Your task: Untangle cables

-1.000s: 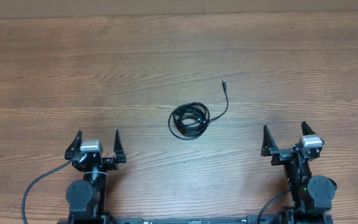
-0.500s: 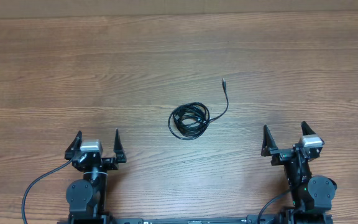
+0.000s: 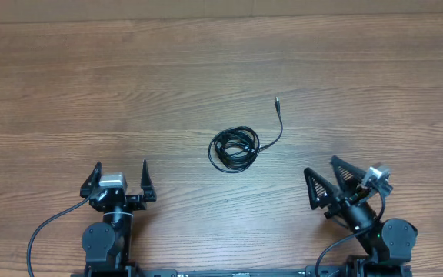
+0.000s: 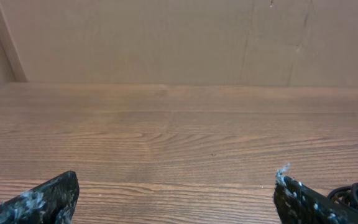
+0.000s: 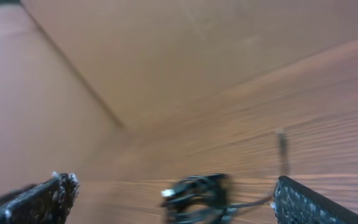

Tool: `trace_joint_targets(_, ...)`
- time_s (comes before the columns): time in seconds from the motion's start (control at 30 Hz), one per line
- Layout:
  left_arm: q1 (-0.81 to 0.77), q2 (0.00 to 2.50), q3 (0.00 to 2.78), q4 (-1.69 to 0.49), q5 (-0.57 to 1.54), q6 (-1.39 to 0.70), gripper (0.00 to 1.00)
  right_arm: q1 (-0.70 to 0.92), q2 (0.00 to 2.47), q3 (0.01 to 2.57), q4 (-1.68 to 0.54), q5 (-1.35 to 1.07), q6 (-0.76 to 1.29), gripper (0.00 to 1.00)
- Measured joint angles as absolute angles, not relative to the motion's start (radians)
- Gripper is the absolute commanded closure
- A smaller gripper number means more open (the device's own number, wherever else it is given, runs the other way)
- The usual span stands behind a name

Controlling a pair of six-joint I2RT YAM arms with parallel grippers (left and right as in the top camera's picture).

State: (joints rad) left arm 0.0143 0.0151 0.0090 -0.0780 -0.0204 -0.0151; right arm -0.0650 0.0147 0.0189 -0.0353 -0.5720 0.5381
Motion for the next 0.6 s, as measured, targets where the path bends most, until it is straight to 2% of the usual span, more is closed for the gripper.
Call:
trace_joint_targets(0.17,0.014,0.015,0.009,-0.078,-0.02,-0.015,0.0,-0.065,0.011,0.022,0.329,-0.668,0.694,0.0)
trace_joint_targets(0.27,0.014,0.015,0.009,-0.078,-0.021,-0.015,0.01,-0.065,0.01,0.057,0.365,-0.674,0.716,0.0)
trace_joint_targets(0.4,0.014,0.015,0.009,-0.078,-0.021,-0.015,0.0,-0.065,0.011,0.199,0.18,-0.673,0.657,0.0)
trace_joint_targets(0.6,0.014,0.015,0.009,-0.078,-0.021,-0.015,0.01,-0.065,0.047,0.515,-0.301,-0.552,0.43,0.0)
